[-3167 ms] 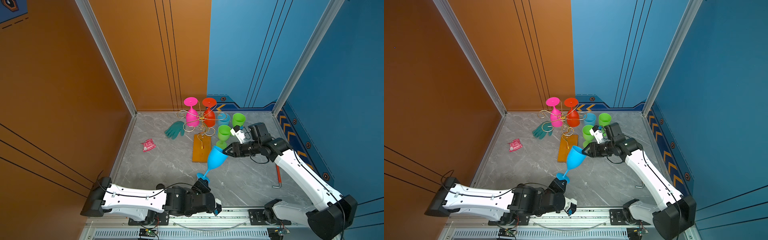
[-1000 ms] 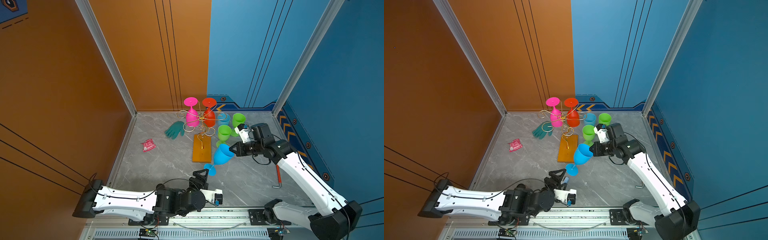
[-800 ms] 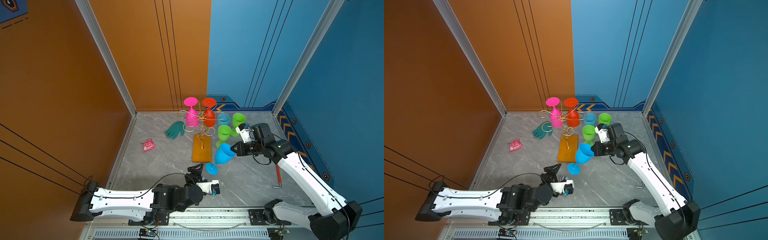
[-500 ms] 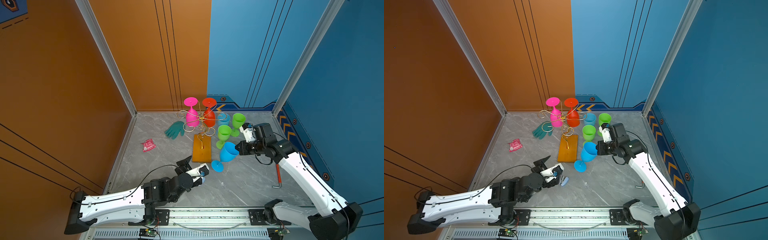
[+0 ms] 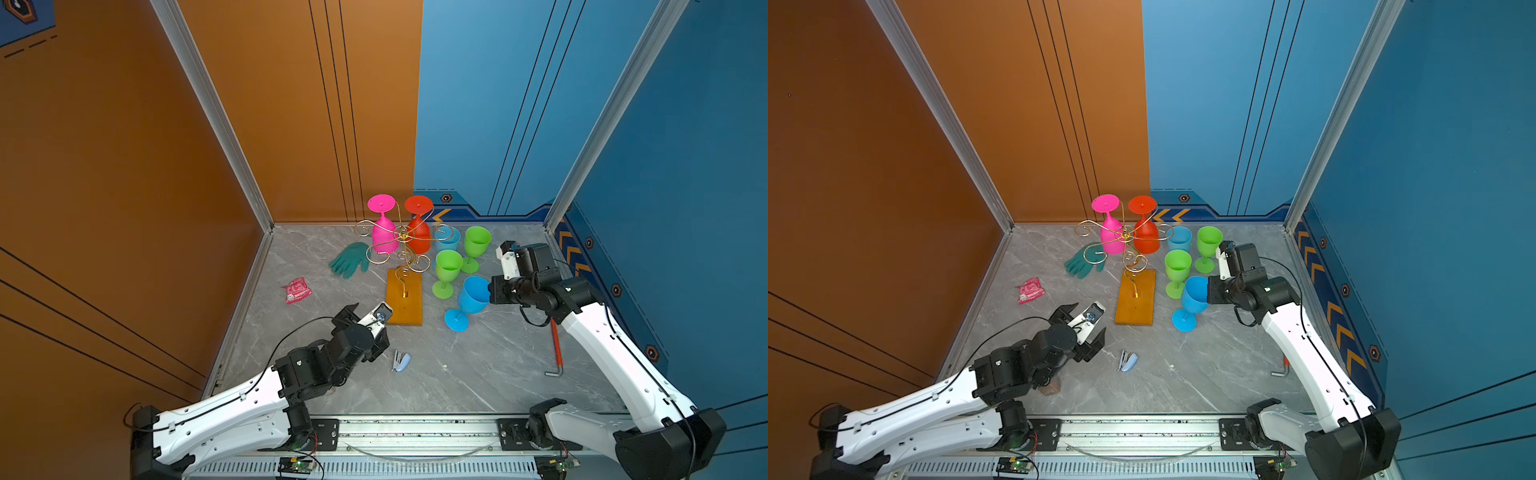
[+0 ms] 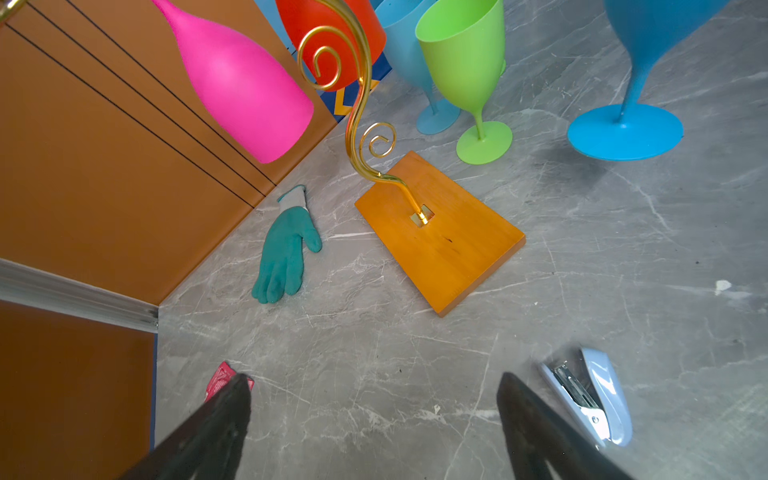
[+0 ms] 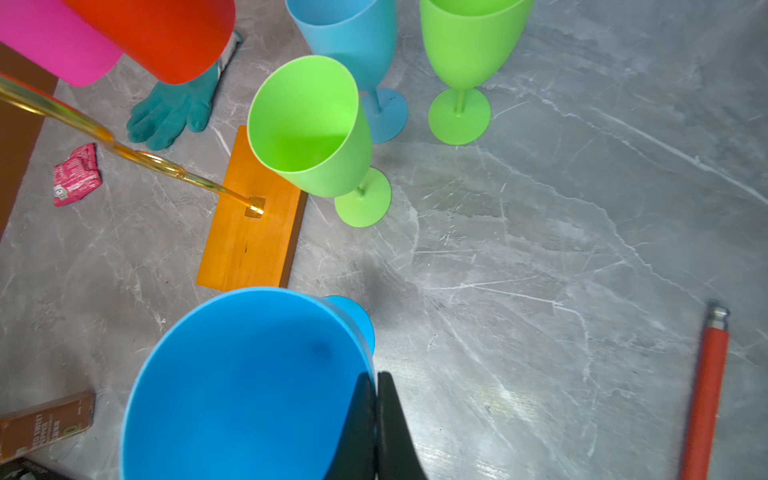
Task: Take the wine glass off the wine glass rack
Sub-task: 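Open the left gripper off the foot and carry the glass away with the right, then lower the light-blue glass beside the green glasses with the right gripper while the left withdraws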
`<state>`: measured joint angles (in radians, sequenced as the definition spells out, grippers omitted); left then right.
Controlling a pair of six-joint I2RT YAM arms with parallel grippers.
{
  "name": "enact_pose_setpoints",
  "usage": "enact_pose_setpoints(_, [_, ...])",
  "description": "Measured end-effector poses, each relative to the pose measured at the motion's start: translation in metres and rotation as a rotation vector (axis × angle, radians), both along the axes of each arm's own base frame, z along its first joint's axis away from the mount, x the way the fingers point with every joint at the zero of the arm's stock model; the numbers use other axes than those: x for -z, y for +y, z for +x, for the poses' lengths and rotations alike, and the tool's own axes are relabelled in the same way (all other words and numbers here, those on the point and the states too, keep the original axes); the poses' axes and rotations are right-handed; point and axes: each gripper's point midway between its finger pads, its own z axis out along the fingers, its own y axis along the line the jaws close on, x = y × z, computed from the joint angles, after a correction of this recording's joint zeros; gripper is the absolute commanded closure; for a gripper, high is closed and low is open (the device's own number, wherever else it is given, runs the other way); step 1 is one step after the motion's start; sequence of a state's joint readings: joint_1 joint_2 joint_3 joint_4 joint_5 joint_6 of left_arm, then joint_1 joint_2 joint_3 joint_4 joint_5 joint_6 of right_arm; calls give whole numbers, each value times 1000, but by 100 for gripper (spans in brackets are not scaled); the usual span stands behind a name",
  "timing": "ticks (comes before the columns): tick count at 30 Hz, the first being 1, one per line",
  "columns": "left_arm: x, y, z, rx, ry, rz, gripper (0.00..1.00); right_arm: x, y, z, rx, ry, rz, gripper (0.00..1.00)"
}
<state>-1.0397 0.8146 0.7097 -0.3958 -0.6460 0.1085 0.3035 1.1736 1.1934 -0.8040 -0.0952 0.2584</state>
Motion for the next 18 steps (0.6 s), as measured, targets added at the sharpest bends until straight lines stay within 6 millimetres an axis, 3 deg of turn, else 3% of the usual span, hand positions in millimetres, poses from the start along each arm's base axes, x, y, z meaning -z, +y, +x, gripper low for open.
enact_pose_setpoints(7, [-6, 23, 7, -91, 7, -66, 7, -1, -22, 12, 81, -20, -74, 100])
enact_pose_setpoints(12, [-3, 29, 9, -121, 19, -69, 7, 8, -33, 22, 126, -3, -111, 100])
enact_pose_setpoints(18, [0, 31, 10, -132, 30, -60, 6, 4, -43, 43, 172, -20, -123, 100])
